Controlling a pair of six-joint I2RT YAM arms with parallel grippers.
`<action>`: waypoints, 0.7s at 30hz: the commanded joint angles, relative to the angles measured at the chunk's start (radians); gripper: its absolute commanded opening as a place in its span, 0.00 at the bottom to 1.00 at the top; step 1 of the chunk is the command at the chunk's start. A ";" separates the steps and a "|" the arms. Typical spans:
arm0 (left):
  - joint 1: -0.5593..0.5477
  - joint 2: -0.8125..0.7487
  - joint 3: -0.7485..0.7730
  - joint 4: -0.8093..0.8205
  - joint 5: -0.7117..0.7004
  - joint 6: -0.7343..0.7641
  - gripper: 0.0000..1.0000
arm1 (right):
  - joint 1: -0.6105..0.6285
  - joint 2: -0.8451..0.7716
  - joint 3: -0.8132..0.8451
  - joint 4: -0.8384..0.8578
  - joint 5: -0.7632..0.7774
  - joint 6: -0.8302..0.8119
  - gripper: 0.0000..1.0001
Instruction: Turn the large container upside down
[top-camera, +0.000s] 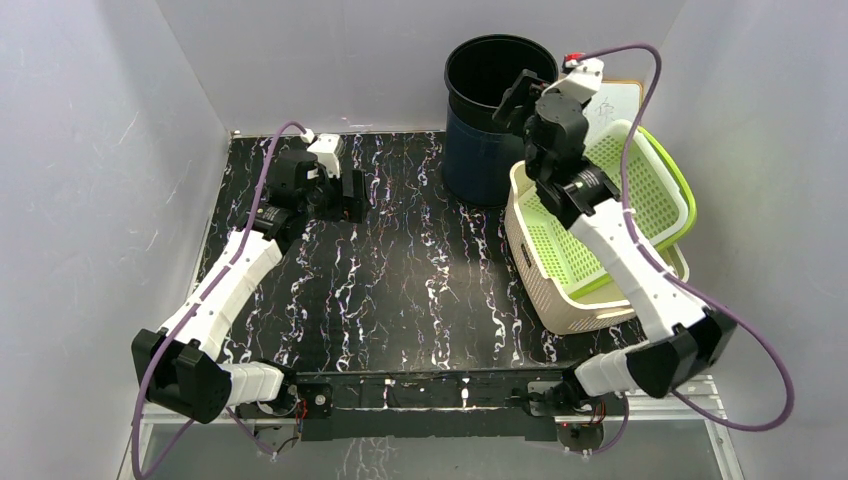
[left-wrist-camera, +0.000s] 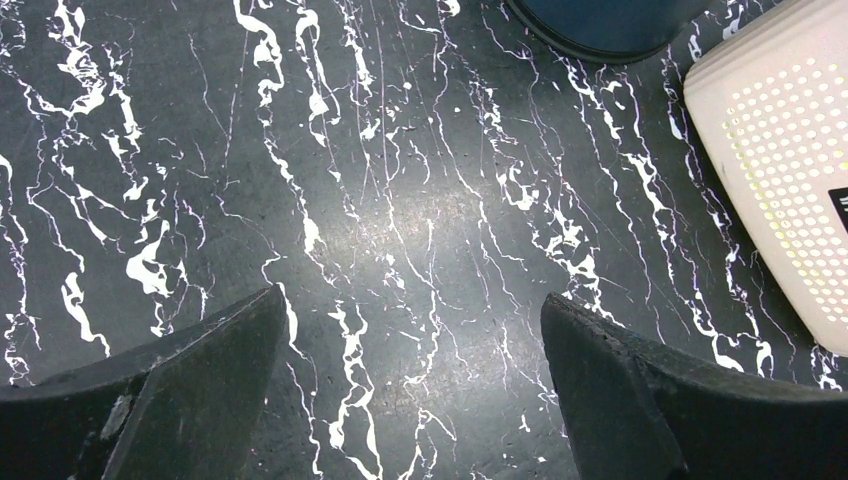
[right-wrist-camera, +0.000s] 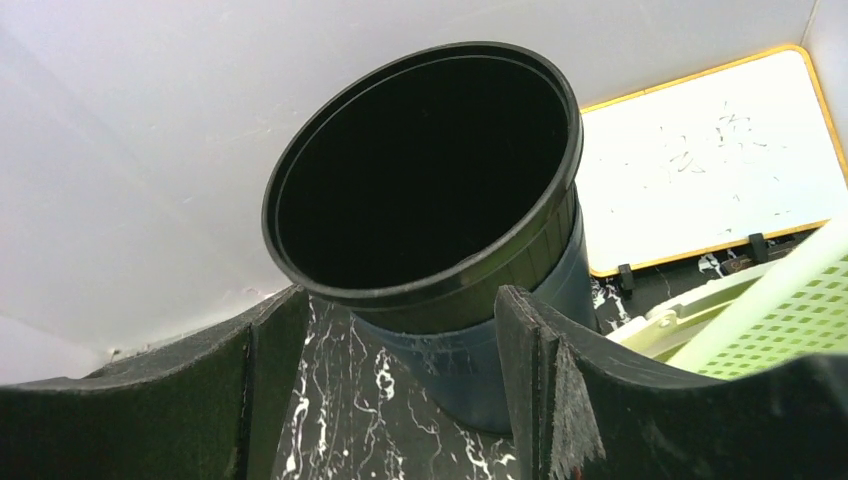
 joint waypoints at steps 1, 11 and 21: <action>-0.004 -0.050 0.010 -0.014 0.044 0.031 0.98 | -0.019 0.065 0.104 0.083 0.096 0.069 0.66; -0.004 -0.034 0.006 -0.075 0.106 0.101 0.98 | -0.133 0.171 0.227 0.003 0.073 0.163 0.62; -0.004 -0.046 0.011 -0.094 0.099 0.123 0.98 | -0.254 0.266 0.248 -0.057 -0.128 0.242 0.62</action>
